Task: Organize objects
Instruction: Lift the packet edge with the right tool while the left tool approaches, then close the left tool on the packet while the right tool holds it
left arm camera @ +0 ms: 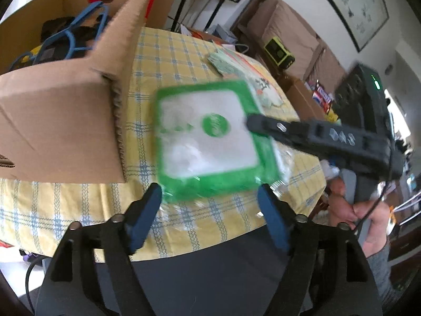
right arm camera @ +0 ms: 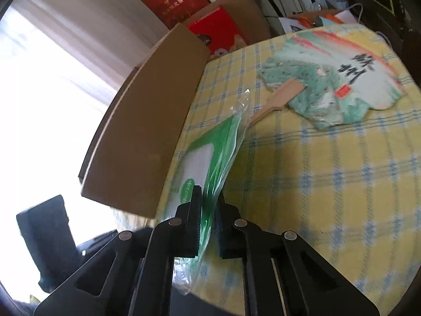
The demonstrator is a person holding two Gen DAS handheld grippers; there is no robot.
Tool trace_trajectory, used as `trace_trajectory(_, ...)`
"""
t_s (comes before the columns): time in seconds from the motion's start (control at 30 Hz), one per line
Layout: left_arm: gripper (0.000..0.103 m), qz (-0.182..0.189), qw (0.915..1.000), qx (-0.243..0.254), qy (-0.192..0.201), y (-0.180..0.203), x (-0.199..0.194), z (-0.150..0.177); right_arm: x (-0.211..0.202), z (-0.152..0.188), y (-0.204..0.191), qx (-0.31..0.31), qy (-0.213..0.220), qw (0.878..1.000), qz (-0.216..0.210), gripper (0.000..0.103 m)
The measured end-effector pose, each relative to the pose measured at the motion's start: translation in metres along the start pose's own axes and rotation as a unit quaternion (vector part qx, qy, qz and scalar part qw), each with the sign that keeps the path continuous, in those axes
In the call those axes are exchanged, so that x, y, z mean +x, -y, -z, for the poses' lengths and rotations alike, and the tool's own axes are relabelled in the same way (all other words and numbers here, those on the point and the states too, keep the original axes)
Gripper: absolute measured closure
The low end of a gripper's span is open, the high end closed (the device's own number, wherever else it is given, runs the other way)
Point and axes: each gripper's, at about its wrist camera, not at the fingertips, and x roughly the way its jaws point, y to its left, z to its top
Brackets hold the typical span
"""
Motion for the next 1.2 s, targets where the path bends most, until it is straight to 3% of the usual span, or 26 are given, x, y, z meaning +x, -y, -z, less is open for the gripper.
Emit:
trace_trajectory(0.37, 0.02, 0.01, 0.9991, 0.011, -0.039, 0.024, 0.031, -0.001, -0.033, 0.032, 0.04, 0.035, -0.011, 0.996, 0.083, 0.094)
trace_trajectory(0.53, 0.02, 0.018, 0.9987, 0.008, -0.047, 0.033, 0.04, -0.007, -0.034, 0.04, 0.039, 0.036, -0.012, 0.995, 0.094, 0.094)
trace_trajectory(0.63, 0.024, 0.013, 0.9987, 0.009, -0.049, 0.039, 0.044, -0.009, -0.025, 0.038, 0.028, 0.016, -0.014, 0.994, 0.109, 0.093)
trace_trajectory(0.8, 0.042, -0.015, 0.9986, 0.026, -0.043, 0.047, 0.046, -0.005, -0.022, 0.04, 0.02, -0.006, -0.008, 0.99, 0.139, 0.093)
trace_trajectory(0.93, 0.046, 0.009, 0.9991, 0.01, -0.041, 0.045, 0.039, -0.006, -0.028, 0.038, 0.016, -0.01, 0.004, 0.989, 0.145, 0.093)
trace_trajectory(1.1, 0.057, 0.029, 0.9995, 0.005, -0.012, 0.051, 0.021, -0.01, -0.043, 0.025, 0.004, -0.016, 0.033, 0.99, 0.138, 0.093)
trace_trajectory(1.2, 0.059, 0.038, 0.9993, 0.003, 0.008, 0.055, 0.006, -0.015, -0.054, 0.016, -0.007, -0.02, 0.045, 0.991, 0.128, 0.093)
